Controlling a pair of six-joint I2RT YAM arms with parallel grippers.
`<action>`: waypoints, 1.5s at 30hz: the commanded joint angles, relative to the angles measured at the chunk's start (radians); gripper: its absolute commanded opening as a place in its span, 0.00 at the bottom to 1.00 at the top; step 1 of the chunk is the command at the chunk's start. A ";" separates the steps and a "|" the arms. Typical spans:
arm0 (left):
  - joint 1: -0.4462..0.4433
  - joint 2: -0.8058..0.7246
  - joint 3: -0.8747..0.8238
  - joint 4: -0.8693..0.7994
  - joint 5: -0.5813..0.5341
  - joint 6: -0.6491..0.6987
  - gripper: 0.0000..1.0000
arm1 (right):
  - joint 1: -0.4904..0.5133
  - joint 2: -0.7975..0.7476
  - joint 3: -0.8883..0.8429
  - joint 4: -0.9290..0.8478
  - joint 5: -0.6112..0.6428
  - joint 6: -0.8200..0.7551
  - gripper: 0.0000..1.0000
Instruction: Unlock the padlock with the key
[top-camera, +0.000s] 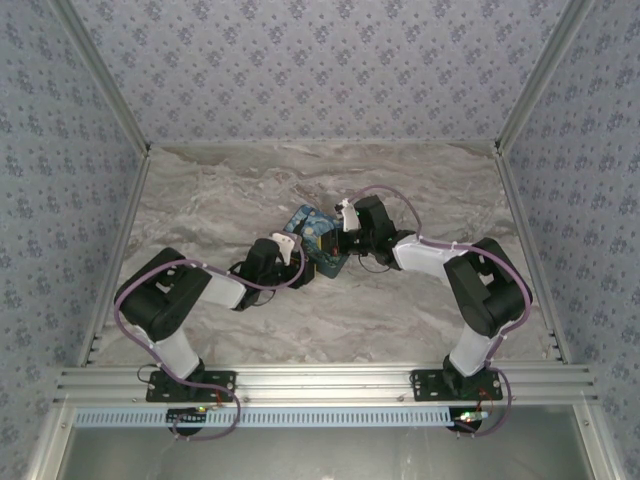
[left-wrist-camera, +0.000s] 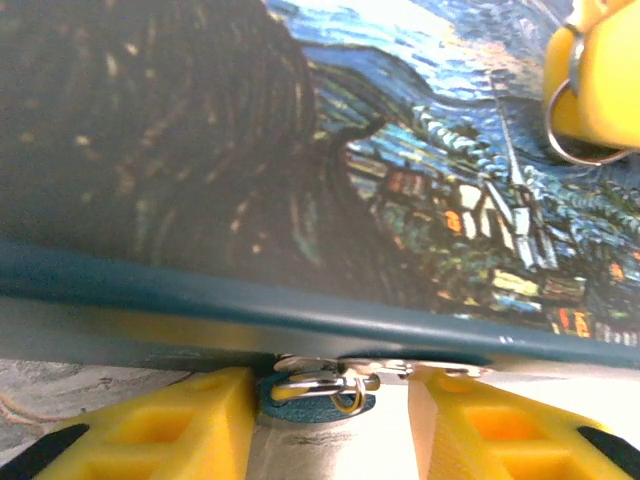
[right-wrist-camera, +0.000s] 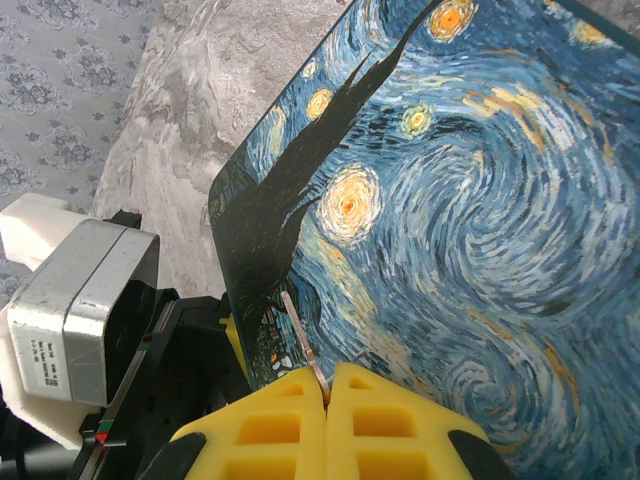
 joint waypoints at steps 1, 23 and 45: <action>0.001 -0.014 0.035 -0.026 -0.037 -0.021 0.42 | 0.008 0.022 -0.034 -0.137 0.028 -0.010 0.00; 0.000 0.013 0.085 -0.089 -0.048 -0.042 0.29 | 0.010 0.015 -0.029 -0.141 0.030 -0.019 0.00; -0.045 -0.131 0.105 -0.189 -0.055 -0.299 0.24 | 0.068 -0.358 -0.212 -0.193 0.234 -0.288 0.00</action>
